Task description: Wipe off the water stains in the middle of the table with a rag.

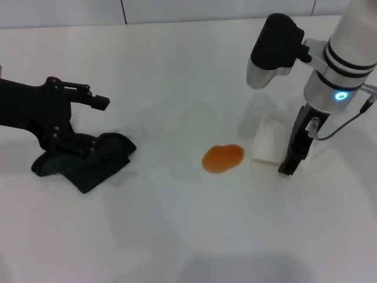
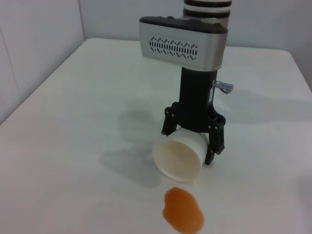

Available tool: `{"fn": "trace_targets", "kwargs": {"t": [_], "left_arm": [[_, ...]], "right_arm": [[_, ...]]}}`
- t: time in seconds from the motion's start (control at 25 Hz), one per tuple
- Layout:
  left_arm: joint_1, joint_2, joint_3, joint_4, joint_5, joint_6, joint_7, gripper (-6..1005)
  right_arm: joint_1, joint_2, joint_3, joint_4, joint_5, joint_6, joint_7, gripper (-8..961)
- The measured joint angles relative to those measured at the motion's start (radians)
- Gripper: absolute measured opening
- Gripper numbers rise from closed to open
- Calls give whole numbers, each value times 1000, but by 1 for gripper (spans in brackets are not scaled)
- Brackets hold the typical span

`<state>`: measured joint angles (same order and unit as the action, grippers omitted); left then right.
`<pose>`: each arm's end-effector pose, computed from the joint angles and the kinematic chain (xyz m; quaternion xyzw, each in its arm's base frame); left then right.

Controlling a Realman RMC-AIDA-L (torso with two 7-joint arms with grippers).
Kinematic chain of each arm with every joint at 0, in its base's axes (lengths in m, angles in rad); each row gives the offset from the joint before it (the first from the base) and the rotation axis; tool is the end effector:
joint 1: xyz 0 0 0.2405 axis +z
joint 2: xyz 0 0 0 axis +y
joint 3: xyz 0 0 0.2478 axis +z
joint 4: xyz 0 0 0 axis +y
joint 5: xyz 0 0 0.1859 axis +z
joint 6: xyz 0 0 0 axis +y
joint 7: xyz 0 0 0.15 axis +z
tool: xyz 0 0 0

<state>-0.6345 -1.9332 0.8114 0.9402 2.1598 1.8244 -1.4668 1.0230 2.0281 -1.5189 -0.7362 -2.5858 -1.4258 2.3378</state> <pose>-0.2104 0.3231 0.0632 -0.9938 -0.0574 -0.0823 0.0474 0.1672 0.3699 -0.0422 -0.9283 0.1808 -0.3131 0.0869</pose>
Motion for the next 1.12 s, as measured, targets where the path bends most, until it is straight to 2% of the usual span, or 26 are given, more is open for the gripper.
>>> {"fn": "trace_targets", "kwargs": {"t": [0.56,0.68,0.88,1.12], "left_arm": [[3,-9,0,0,3,-2,-2,845],[3,-9,0,0,4,-2,-3,845],[5,-6,-1,0,5,-2,-3,845],[5,-2,-1,0,9,-2,-3,846]], "right_arm": [[-38,-5,-27,-40,5,28,-2,771],[-85,-6,-22,-118,2,20,-2,759],[-208,-13,33,-309,32,13,-16,725],[-368,-13,130,-403,165,48,-131,679]]}}
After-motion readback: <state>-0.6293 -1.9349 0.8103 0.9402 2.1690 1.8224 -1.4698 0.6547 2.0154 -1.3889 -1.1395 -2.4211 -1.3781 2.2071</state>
